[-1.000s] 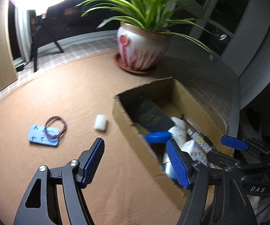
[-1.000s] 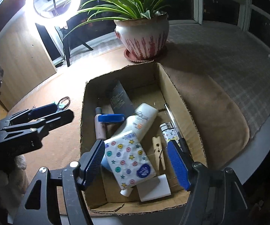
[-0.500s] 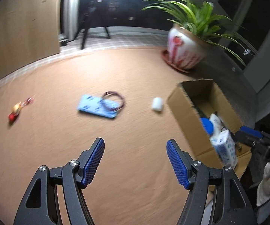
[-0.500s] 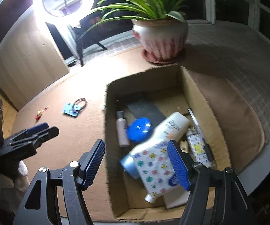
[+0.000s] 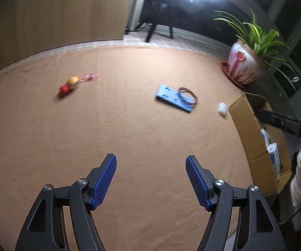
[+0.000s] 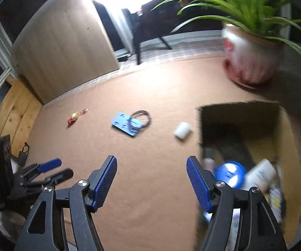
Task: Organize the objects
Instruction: 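Move the right tool to the blue phone stand and grasp it, then lift the phone stand with the right tool and set it down near the left tool, then grasp the blue phone stand with the left tool while the right tool approaches the purple cable, then grasp the purple cable with the right tool while the left tool lifts the phone stand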
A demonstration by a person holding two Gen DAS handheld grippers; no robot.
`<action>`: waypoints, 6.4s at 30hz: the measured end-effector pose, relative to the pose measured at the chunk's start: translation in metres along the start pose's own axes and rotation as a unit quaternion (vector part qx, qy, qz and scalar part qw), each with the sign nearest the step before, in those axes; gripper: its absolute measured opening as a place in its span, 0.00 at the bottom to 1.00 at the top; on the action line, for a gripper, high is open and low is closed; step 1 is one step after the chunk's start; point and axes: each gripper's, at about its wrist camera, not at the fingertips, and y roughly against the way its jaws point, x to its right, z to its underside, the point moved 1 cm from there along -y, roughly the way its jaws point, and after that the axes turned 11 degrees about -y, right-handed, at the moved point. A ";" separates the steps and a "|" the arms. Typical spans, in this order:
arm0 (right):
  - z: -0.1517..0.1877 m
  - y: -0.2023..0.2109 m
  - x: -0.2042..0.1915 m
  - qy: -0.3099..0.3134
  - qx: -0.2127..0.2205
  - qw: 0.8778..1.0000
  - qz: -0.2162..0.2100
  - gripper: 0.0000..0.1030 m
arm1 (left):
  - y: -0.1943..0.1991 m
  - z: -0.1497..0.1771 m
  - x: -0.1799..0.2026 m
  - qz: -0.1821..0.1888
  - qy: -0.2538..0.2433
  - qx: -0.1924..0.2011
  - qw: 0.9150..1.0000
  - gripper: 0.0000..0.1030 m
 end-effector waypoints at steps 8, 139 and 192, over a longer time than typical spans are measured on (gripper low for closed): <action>-0.036 -0.063 -0.027 0.001 -0.056 0.998 -0.024 0.35 | 0.014 0.023 -0.041 -0.025 0.037 -0.003 0.999 0.70; 0.056 -0.096 -0.050 0.135 -0.137 0.979 0.060 0.06 | -0.054 0.013 -0.059 -0.066 0.014 -0.062 0.996 0.43; 0.032 0.041 -0.016 0.018 0.013 1.000 0.014 0.03 | 0.023 0.007 -0.006 -0.018 -0.016 0.008 1.000 0.38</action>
